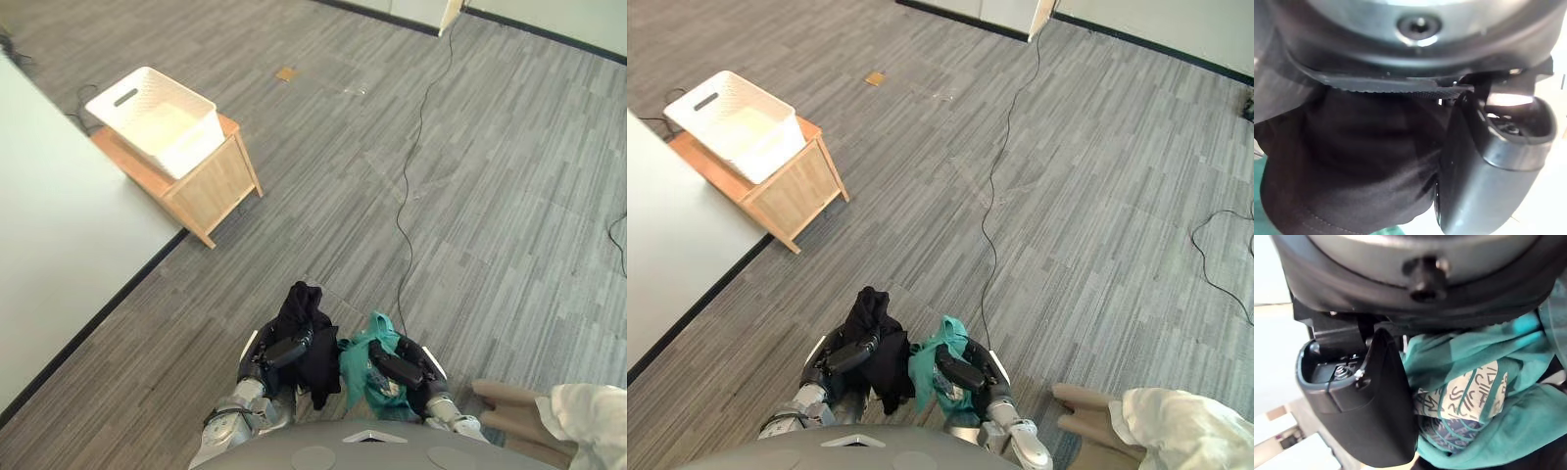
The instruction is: Tidy up the quilt and then pick up the clothes from the bed and put them into the laundry hamper
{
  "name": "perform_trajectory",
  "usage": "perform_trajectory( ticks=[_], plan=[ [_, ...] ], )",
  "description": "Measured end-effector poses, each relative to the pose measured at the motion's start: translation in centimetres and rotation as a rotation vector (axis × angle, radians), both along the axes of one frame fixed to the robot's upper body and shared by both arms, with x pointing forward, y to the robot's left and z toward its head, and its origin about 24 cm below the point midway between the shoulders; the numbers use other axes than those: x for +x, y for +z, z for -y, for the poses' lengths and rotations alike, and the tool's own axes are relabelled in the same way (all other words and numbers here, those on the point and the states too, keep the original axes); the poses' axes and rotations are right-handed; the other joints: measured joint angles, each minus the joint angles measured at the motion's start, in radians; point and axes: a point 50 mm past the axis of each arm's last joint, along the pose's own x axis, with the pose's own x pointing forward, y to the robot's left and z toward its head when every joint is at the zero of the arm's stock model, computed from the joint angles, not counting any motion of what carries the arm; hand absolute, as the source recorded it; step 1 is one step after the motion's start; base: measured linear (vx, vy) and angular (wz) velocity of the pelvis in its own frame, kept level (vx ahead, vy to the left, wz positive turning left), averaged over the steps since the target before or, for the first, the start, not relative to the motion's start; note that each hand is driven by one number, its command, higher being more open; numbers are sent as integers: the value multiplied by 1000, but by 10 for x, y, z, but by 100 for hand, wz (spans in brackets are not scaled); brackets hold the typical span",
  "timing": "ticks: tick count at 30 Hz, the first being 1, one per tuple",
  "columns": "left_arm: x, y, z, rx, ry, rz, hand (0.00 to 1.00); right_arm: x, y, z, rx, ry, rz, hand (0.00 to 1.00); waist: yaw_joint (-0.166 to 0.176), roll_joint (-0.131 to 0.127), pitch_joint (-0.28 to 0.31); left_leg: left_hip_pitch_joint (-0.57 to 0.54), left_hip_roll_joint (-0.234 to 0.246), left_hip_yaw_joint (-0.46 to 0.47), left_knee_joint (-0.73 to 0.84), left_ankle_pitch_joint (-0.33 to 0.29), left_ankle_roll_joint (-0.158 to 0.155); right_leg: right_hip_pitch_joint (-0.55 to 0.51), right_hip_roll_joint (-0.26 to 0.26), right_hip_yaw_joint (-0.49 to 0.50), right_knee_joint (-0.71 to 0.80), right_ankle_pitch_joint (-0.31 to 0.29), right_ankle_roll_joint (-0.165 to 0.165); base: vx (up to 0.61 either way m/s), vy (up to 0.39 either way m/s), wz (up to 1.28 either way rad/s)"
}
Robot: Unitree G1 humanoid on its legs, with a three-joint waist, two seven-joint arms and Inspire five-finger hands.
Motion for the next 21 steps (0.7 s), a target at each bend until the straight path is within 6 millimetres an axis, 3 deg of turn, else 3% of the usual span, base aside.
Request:
perform_trajectory(
  ticks=[1,3,4,6,8,9,10,11,12,13,14,15,16,17,18,19,21],
  plan=[
    [-3,-2,-2,23,-21,-14,0,3,2,-5,16,-1,12,0,-12,-12,9,92,-15,-3,-34,-11,3,-47,-14,-7,138,-14,-23,666,188,4],
    [-9,-6,0,44,-49,-45,0,4,6,-8,20,-9,19,0,-31,-2,12,227,-31,-41,-111,-19,6,-94,-6,-60,150,-37,-61,615,104,33],
    [-8,-6,3,41,-71,-44,0,5,10,-10,22,-20,35,0,-48,-1,11,289,-35,-79,-167,-19,6,-143,3,-107,86,-51,-83,535,56,65],
    [-4,-5,8,38,-110,-36,0,7,15,-12,30,-43,61,0,-69,0,13,347,-33,-148,-209,-21,3,-218,4,-160,-87,-51,-86,559,-1,110],
    [-3,-7,14,32,-147,-47,0,8,19,-11,32,-65,75,0,-78,12,22,407,-12,-202,-228,-38,-27,-230,12,-179,-440,19,-36,567,-75,108],
    [-5,-8,14,37,-159,-55,0,8,18,-12,36,-75,73,0,-73,2,24,450,-11,-219,-241,-57,-61,-231,6,-157,-637,93,-4,585,-146,81],
    [-8,-9,11,49,-167,-66,0,8,19,-14,42,-74,76,0,-68,-11,31,503,-4,-235,-238,-103,-119,-250,1,-97,-688,148,-3,612,-174,86],
    [-14,-10,7,61,-164,-80,0,7,19,-15,47,-74,69,0,-71,-21,28,539,8,-257,-230,-149,-132,-250,4,-66,-687,155,-6,650,-241,83],
    [-15,-12,7,59,-157,-95,0,8,20,-12,39,-74,72,0,-79,-2,25,566,43,-279,-218,-201,-142,-260,28,-43,-613,254,-33,542,-228,65],
    [-15,-13,8,56,-153,-98,0,9,20,-9,30,-72,72,0,-80,16,13,579,70,-284,-217,-219,-152,-283,50,-42,-541,265,-42,675,-283,49],
    [-22,-16,9,49,-138,-128,0,10,20,-5,18,-71,67,0,-72,45,-17,569,101,-288,-143,-222,-144,-323,73,-51,-426,254,-59,691,-285,18],
    [-19,-17,10,42,-123,-132,0,14,20,-3,8,-71,67,0,-64,66,-12,516,133,-290,-4,-202,-108,-326,84,-66,-377,205,-103,799,-349,12],
    [-16,-16,13,20,-93,-130,0,19,22,6,-21,-64,80,0,-65,90,-1,411,174,-289,221,-99,-46,-298,110,-78,-374,158,-117,783,-381,11],
    [-12,-14,19,-5,-84,-105,0,24,24,15,-48,-62,86,0,-65,115,29,292,234,-305,446,63,-66,-223,147,-95,-433,141,-127,619,-278,9],
    [-10,-12,22,-20,-83,-88,0,24,23,20,-64,-64,83,0,-54,132,35,245,240,-323,532,60,-91,-183,164,-99,-465,136,-134,611,-191,3],
    [-7,-8,24,-38,-90,-51,0,25,21,29,-83,-79,68,0,-44,144,52,165,215,-344,638,20,-122,-95,177,-110,-523,124,-149,465,-80,-1],
    [-4,-4,26,-57,-106,-12,0,25,19,36,-102,-87,52,0,-33,142,57,56,153,-317,632,-28,-131,24,178,-134,-610,103,-164,604,-105,21]
  ],
)
